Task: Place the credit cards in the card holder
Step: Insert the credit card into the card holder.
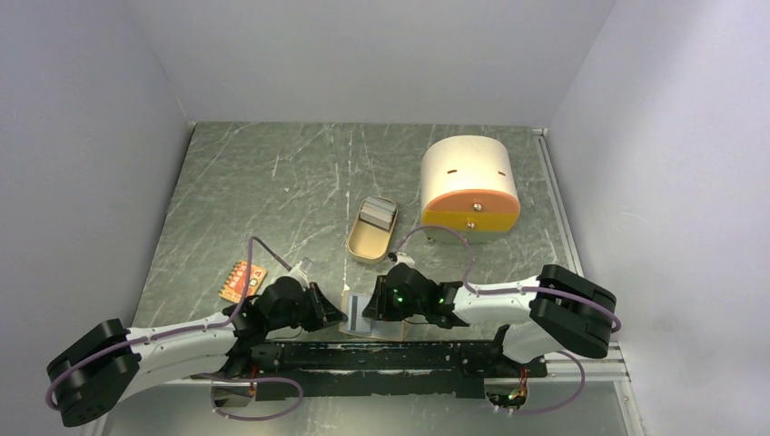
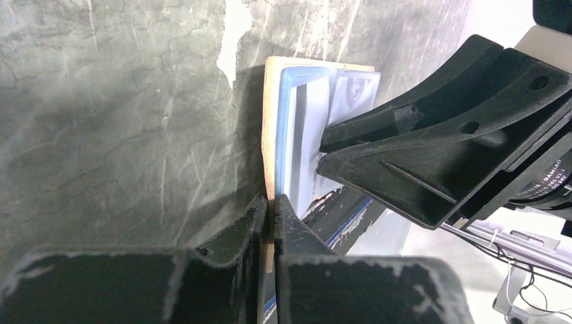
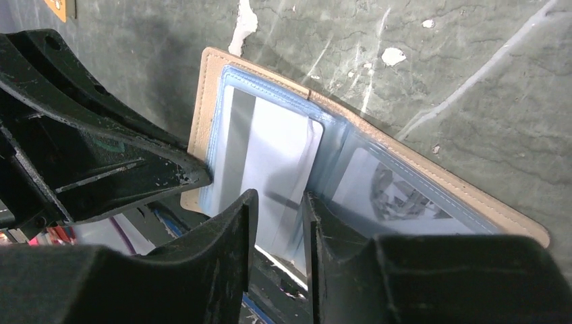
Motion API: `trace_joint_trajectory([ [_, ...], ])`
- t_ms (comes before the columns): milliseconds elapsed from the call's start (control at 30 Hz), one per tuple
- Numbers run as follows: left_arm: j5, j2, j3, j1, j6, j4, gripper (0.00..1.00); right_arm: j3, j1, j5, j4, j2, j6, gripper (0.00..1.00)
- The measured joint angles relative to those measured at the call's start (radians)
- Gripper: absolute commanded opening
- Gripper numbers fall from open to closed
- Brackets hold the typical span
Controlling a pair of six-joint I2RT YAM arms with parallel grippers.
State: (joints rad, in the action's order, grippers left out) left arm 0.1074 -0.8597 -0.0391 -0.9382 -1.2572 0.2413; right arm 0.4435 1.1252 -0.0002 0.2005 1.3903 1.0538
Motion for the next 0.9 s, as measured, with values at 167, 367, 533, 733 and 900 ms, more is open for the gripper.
trace_joint_trajectory([
  [167,-0.01,-0.047,-0.039,0.0,0.011,-0.007,0.09,0.019,-0.034,-0.02,-0.019,0.003,-0.055,0.27],
  [367,-0.014,-0.035,-0.074,-0.001,0.035,-0.006,0.25,0.034,-0.076,-0.042,-0.02,0.013,-0.095,0.26],
  [533,-0.013,-0.025,-0.074,-0.001,0.046,0.036,0.28,0.021,-0.092,-0.064,-0.001,0.01,-0.116,0.26],
  [733,-0.01,-0.086,-0.094,-0.002,0.071,0.069,0.27,-0.006,-0.111,-0.081,0.024,0.007,-0.135,0.26],
  [900,-0.008,-0.135,-0.11,-0.002,0.082,0.097,0.21,-0.007,-0.114,-0.09,0.032,0.007,-0.146,0.26],
])
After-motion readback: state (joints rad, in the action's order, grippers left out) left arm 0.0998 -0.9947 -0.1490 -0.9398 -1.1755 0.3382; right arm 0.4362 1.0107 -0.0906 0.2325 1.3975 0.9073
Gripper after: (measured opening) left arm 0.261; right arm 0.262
